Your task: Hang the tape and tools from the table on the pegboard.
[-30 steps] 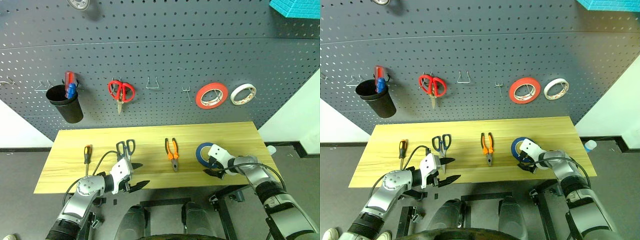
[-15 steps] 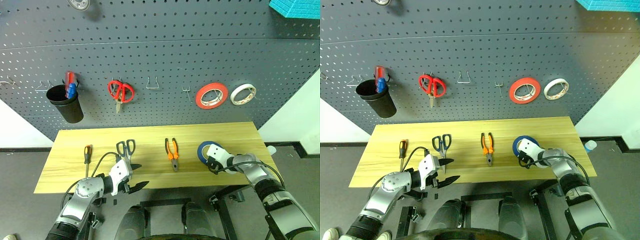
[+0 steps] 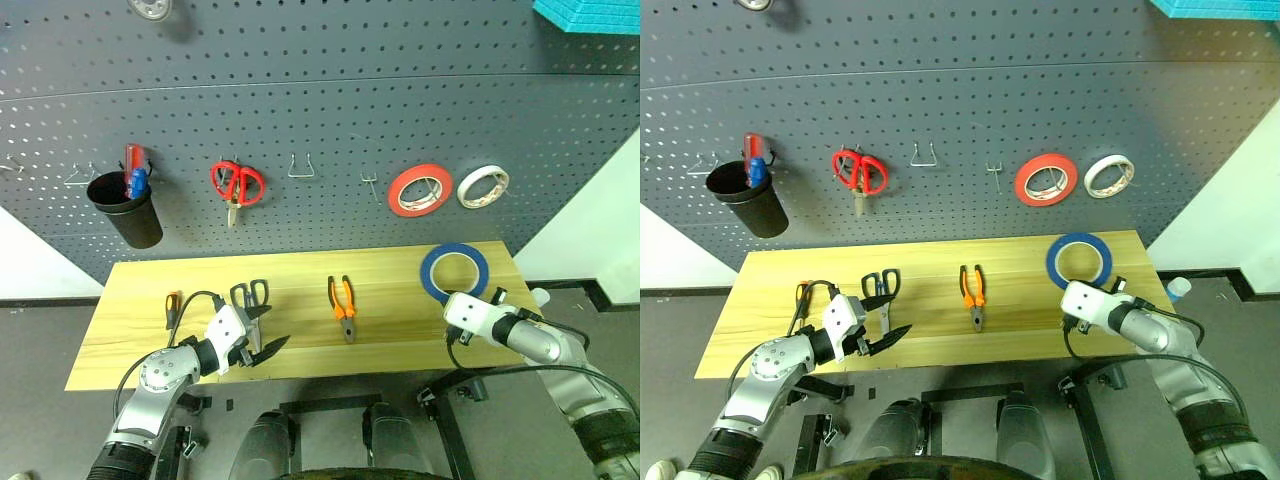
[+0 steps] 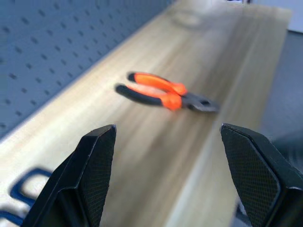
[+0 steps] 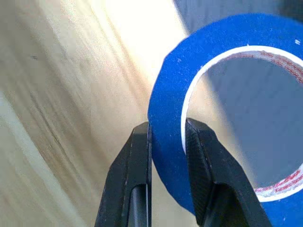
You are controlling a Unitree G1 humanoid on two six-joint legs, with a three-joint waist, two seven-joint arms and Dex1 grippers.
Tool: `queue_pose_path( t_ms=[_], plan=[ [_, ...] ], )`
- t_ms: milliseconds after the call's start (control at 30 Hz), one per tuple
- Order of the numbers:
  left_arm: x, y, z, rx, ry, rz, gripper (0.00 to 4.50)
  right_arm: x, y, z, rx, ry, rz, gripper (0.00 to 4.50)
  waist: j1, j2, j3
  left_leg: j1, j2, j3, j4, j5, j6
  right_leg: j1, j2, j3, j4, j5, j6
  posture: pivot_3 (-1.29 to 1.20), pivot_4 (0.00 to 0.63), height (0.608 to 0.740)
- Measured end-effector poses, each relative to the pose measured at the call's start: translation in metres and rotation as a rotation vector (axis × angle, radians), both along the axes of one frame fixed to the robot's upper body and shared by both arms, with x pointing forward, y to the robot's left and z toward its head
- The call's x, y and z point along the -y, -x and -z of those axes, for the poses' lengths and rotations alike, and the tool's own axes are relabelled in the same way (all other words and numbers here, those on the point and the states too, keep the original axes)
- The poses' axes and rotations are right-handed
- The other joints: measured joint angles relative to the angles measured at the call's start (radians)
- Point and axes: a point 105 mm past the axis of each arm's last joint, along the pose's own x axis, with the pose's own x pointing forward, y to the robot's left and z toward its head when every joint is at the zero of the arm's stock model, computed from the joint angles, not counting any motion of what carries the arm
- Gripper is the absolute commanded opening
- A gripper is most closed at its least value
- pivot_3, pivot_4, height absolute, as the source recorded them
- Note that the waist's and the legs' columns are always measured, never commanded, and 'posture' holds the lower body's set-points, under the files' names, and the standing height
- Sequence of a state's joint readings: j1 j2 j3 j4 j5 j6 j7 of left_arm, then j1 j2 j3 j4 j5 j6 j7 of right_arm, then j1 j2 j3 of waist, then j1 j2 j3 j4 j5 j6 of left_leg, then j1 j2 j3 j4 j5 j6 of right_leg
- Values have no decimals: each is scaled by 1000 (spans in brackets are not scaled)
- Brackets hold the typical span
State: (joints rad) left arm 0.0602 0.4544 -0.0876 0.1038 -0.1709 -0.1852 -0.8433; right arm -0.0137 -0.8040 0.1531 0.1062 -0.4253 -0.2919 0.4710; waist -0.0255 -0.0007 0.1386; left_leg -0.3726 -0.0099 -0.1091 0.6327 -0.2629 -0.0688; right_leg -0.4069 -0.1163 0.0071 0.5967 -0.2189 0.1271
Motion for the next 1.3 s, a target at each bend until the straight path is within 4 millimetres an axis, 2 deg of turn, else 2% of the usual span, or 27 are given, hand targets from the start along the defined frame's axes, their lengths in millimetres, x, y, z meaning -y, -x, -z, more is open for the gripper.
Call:
queue_pose_path(
  t_ms=[100, 167, 367, 433, 533, 633, 800, 1067, 1167, 1300],
  plan=[
    [-5, -3, 0, 1, 5, -20, 3677, -32, 7, -7, 106, 104, -219, 633, -6, 0, 0, 0, 0, 0, 0, 0, 0, 0, 0, 0, 0, 0, 0, -65, 100, 733],
    [-11, -7, -1, 7, 3, -39, 3677, -44, 2, -16, 186, 145, -297, 633, -10, 0, 0, -1, 0, 0, 1, 0, 0, 0, 0, 0, 0, 0, -1, -61, 97, 733],
    [-15, -14, -9, 48, 7, -59, 3677, -72, -38, -72, 446, 218, -394, 633, -18, -1, 0, 0, 0, 0, 0, 0, 0, 0, 0, 1, 0, 3, -4, -39, 87, 733],
    [-16, -13, -12, 60, 26, -63, 3677, -79, -50, -84, 484, 229, -400, 633, -17, -1, 0, 0, 0, 0, -1, 0, 0, 0, 0, 1, 0, 3, -5, -32, 86, 733],
    [-17, -10, -23, 87, 72, -64, 3677, -82, -63, -81, 460, 247, -407, 633, -12, -1, 0, -1, 0, 0, -1, 0, 0, 0, 0, 1, -1, 3, -5, -13, 84, 733],
    [-15, -5, -36, 121, 120, -42, 3677, -86, -74, -71, 413, 267, -426, 633, -12, -1, 0, -1, 0, 0, -1, 0, 0, 0, 0, 1, -1, 3, -5, -3, 85, 733],
    [-10, -2, -61, 188, 200, -20, 3677, -80, -90, -65, 384, 312, -425, 633, -13, -1, 0, 0, 0, 0, -1, 0, 0, 0, 0, 1, 0, 3, -5, 4, 86, 733],
    [-12, 0, -57, 167, 207, -22, 3677, -77, -95, -57, 363, 312, -422, 3301, -16, -1, 0, 0, 0, 0, -1, 0, 0, 0, 1, 2, 0, 3, -5, 2, 93, 733],
    [-20, 0, -53, 160, 193, -45, 3677, -79, -83, -55, 377, 299, -474, 3301, -14, -1, 0, 1, 0, 0, -1, 0, 0, 0, 1, 2, 0, 3, -5, -13, 99, 733],
    [-43, 1, -37, 118, 110, -102, 3677, -78, -54, -26, 258, 265, -540, 3301, -14, -1, 0, 0, 0, 0, -1, 0, 0, 0, 1, 3, 0, 3, -5, -22, 106, 733]
  ],
)
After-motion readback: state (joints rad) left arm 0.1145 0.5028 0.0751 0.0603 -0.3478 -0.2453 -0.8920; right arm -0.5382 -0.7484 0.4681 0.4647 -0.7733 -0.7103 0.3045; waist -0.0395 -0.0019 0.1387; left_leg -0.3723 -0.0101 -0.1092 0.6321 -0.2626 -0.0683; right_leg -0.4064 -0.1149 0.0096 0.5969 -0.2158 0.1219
